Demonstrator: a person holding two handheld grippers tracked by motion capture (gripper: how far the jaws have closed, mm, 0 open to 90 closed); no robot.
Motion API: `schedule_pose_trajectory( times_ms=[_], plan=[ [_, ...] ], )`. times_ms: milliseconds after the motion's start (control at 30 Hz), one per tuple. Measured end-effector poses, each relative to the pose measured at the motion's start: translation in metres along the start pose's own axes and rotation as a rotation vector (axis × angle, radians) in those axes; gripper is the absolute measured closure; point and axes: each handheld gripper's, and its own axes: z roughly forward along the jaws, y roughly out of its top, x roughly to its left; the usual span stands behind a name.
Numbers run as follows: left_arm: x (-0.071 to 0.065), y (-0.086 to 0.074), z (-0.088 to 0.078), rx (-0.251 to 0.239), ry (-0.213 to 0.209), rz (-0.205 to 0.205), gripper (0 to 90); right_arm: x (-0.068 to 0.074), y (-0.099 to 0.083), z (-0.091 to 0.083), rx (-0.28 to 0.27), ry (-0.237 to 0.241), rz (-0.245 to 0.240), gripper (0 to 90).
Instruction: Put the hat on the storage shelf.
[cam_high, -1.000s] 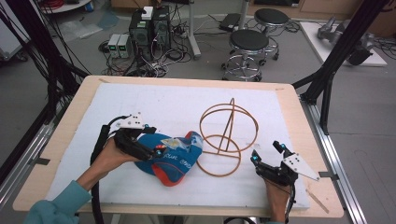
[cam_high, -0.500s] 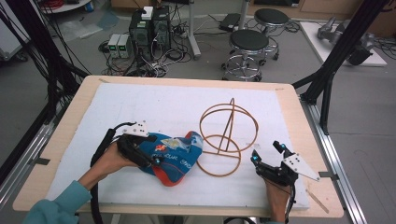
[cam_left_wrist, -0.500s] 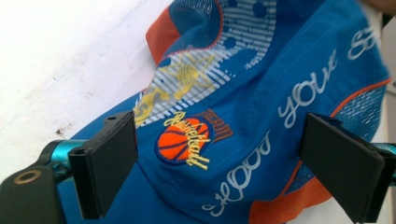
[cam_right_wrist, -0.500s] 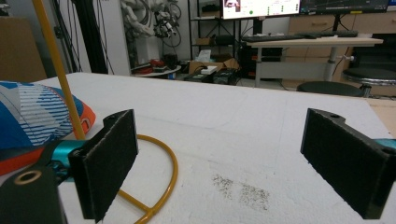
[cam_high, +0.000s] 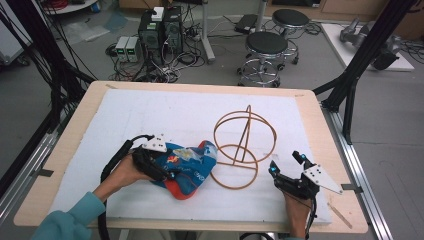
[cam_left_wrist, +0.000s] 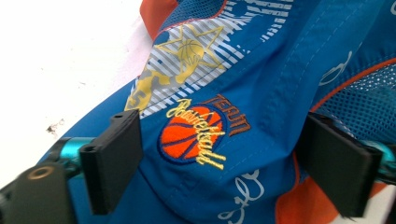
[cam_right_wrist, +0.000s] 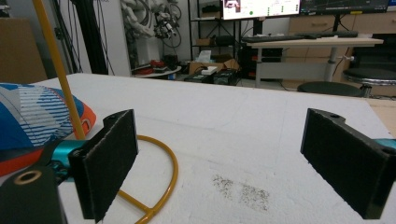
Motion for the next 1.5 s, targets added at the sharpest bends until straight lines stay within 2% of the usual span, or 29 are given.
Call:
schedule_pose_trajectory(
  times_ms=[100, 200, 300, 467, 533, 600, 633, 700, 733, 767, 800, 833, 900, 1067, 1300, 1500],
  plan=[
    [-0.001, -0.003, 0.004, -0.007, 0.003, 0.018, 23.0, 0.0, 0.0, 0.0, -0.001, 0.0, 0.003, 10.0],
    [-0.001, -0.005, 0.007, -0.008, 0.006, 0.004, 31.4, 0.0, 0.0, 0.0, -0.003, -0.001, 0.0, 10.0],
    [-0.001, -0.005, 0.008, 0.001, 0.022, 0.014, 33.8, 0.0, 0.0, 0.0, 0.0, -0.001, 0.006, 10.0],
    [-0.001, -0.005, 0.01, 0.012, 0.039, 0.018, 45.2, 0.0, 0.0, 0.0, 0.0, 0.0, 0.009, 10.0],
    [0.0, -0.005, 0.01, 0.015, 0.037, 0.029, 47.2, 0.0, 0.0, 0.0, 0.0, -0.001, 0.009, 10.0],
    [-0.002, -0.004, 0.01, 0.02, 0.053, 0.036, 51.4, 0.0, 0.0, 0.0, 0.0, -0.001, 0.008, 10.0],
    [-0.002, -0.004, 0.01, 0.024, 0.045, 0.045, 52.8, 0.0, 0.0, 0.0, 0.0, -0.001, 0.008, 10.0],
    [-0.003, -0.005, 0.01, 0.032, 0.053, 0.05, 60.6, 0.0, 0.0, 0.0, 0.0, 0.0, 0.009, 10.0],
    [-0.003, -0.005, 0.011, 0.048, 0.041, 0.039, 70.4, 0.0, 0.0, 0.0, -0.002, -0.001, 0.005, 10.0],
    [-0.004, -0.006, 0.012, 0.053, 0.04, 0.044, 70.4, 0.0, 0.0, 0.0, -0.002, -0.001, 0.005, 10.0],
    [-0.005, -0.007, 0.013, 0.051, 0.047, 0.043, 75.7, 0.0, 0.0, -0.001, -0.002, 0.0, 0.003, 10.0],
    [-0.005, -0.006, 0.013, 0.051, 0.049, 0.04, 77.3, 0.0, 0.0, -0.001, -0.002, 0.001, 0.004, 10.0],
    [-0.004, -0.007, 0.012, 0.04, 0.041, 0.008, 80.4, 0.0, 0.0, -0.001, -0.004, -0.001, 0.008, 10.0],
    [-0.001, -0.008, 0.005, -0.015, 0.024, -0.054, 84.2, 0.0, 0.0, 0.0, -0.004, -0.002, 0.009, 10.0],
    [-0.001, -0.005, -0.007, -0.066, 0.025, -0.074, 84.9, 0.0, 0.0, 0.0, -0.002, -0.001, 0.01, 10.0],
    [0.0, -0.003, -0.02, -0.138, 0.018, -0.121, 85.0, 0.0, 0.0, 0.0, 0.0, 0.0, 0.006, 10.0]
  ],
)
